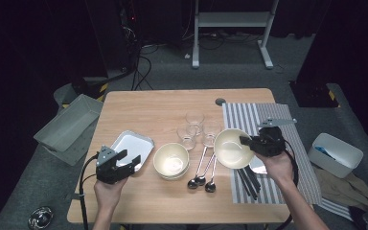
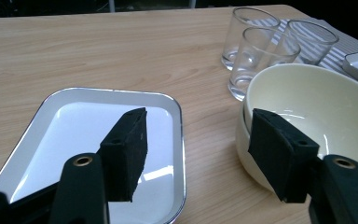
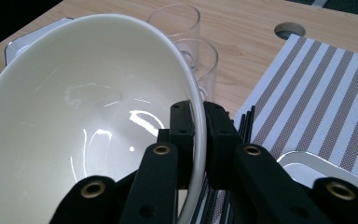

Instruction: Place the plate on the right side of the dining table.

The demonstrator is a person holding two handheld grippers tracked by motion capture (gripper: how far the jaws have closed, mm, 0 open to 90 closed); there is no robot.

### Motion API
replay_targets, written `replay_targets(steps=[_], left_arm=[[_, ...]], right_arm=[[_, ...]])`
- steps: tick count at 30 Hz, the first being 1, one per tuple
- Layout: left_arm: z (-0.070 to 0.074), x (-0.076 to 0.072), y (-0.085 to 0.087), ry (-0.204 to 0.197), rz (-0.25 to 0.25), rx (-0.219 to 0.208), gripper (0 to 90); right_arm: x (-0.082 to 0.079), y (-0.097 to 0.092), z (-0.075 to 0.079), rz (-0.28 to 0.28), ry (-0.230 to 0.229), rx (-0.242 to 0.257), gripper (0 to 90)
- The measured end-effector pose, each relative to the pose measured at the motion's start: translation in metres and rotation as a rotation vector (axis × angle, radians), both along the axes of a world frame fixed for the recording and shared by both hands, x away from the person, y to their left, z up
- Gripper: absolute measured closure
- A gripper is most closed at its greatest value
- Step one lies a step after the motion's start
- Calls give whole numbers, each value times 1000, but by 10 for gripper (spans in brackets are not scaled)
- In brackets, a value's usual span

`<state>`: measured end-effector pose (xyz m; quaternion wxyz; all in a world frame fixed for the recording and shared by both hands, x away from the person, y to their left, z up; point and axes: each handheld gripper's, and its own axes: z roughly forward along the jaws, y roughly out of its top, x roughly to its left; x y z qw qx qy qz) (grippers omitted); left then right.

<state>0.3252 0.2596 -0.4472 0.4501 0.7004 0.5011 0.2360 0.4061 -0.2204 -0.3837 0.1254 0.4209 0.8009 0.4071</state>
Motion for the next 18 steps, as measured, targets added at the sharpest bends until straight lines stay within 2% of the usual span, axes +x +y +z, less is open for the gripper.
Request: replay_targets(steps=[5, 13, 18], left_arm=[[-3, -3, 5, -1, 19, 1, 376], [-12, -7, 11, 7, 55, 29, 376], [-19, -9, 18, 21, 81, 18, 376]], right_arm=[[-1, -3, 0, -6, 1, 1, 836], [-1, -7, -2, -15, 1, 5, 836], [-2, -11, -3, -24, 0, 11, 836]])
